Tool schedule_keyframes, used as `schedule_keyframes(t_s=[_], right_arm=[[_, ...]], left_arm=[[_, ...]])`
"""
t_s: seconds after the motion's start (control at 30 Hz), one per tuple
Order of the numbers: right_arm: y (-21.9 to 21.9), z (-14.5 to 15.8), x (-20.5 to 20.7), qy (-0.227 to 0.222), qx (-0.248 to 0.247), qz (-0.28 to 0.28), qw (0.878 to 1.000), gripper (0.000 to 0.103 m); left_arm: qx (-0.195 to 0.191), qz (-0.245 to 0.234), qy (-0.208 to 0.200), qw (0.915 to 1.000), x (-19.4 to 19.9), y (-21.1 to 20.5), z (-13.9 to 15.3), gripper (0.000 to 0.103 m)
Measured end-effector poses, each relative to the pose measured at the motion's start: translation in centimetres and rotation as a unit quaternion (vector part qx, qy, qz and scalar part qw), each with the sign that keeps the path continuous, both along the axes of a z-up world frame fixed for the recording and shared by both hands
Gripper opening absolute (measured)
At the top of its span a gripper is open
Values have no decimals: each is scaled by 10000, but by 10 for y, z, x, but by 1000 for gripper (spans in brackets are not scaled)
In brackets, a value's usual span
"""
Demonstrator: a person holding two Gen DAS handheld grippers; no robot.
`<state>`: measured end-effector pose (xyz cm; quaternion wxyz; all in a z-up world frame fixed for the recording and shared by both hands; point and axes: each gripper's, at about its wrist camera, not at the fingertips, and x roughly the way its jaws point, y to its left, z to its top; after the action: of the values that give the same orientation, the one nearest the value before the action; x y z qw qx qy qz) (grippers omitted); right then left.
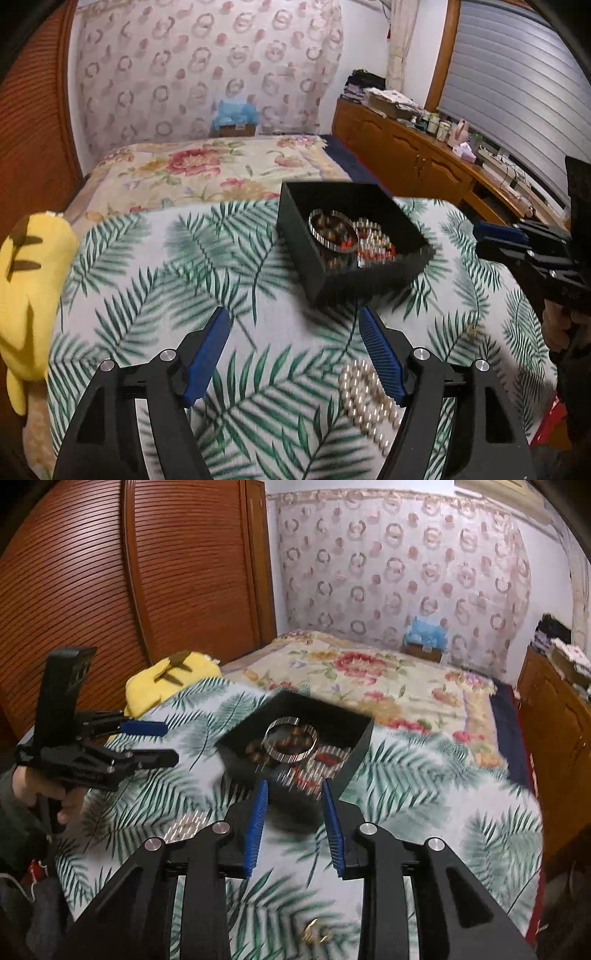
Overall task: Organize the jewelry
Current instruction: 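Move both grippers back to the pearl necklace and green-stone chain, then grasp the pearl necklace with the left gripper while the right grasps the green-stone chain bracelet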
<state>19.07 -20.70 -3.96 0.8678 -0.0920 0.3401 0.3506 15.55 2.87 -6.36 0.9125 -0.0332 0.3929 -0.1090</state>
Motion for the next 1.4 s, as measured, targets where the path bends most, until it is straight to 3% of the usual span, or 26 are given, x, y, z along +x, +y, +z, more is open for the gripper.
schedule_keyframes(t_s=[0.4,0.73,1.0,1.4], right_arm=[[49,-56,-21,506,-337,507,9969,27],[80,-73,-18,694,-709,303,9946,26],[66,-75,-19,653,-1041,94,9924,26],[50,-78,-21,854,-881,-23,9924,26]], left_arm=[[4,-144,319,9994,-17,-4,-36,69],[-37,-104,349,9993,-20,3,-39,69],[-46,-177,325,9993,-21,2,-40,69],[-29,-184,325,9993,-23,3,-39,69]])
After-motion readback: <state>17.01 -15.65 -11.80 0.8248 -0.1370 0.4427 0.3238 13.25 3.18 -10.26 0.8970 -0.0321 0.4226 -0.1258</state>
